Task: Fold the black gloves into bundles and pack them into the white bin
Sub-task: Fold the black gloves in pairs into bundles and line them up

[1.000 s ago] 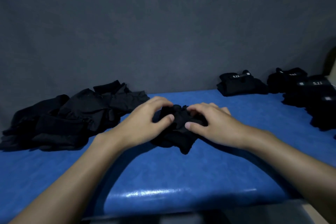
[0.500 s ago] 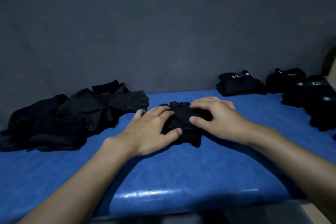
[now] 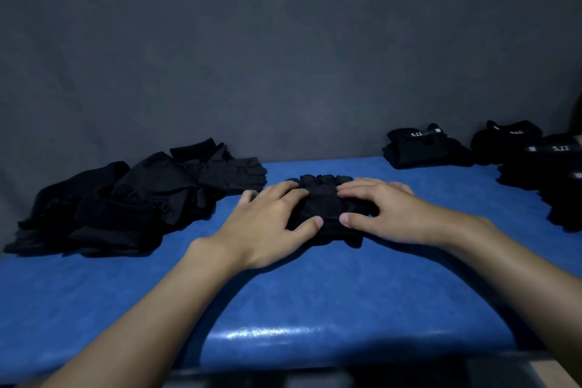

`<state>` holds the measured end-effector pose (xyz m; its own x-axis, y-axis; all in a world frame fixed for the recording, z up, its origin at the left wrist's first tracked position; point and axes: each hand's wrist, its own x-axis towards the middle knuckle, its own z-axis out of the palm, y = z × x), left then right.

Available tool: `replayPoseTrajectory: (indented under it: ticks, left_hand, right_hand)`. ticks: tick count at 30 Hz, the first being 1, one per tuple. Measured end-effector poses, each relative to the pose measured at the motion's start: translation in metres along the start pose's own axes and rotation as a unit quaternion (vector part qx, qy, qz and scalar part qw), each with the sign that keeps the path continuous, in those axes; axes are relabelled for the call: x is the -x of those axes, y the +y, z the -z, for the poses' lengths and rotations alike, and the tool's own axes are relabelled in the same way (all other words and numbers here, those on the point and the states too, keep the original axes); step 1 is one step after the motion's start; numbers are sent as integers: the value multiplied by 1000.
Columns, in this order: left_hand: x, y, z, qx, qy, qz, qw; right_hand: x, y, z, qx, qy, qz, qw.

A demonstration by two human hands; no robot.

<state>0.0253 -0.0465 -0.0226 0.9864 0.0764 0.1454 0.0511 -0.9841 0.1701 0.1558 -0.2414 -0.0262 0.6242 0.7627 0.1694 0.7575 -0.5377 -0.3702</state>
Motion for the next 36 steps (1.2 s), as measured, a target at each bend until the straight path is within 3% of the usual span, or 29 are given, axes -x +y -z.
replayPoseTrajectory:
  ticks: [6,16,22,26,30,36]
  left_hand:
    - [6,-21,17,-28,61,16,998]
    - [7,-39,16,-97,-2,67,993]
    - [8,-37,22,-99,19,69,992]
    - [8,-37,32,-48,111,65,991]
    - [10,-37,42,72,187,32,979]
    - [9,-20,48,249,300,-58,919]
  right_hand:
    - [-1,3,-1,-55,45,27,997]
    - [6,-7,1,-76,44,28,996]
    - [10,-12,6,-86,45,26,995]
    - [10,-19,10,-115,52,31,991]
    - [9,-30,14,-172,63,44,982]
    - [3,-45,19,-241,84,59,965]
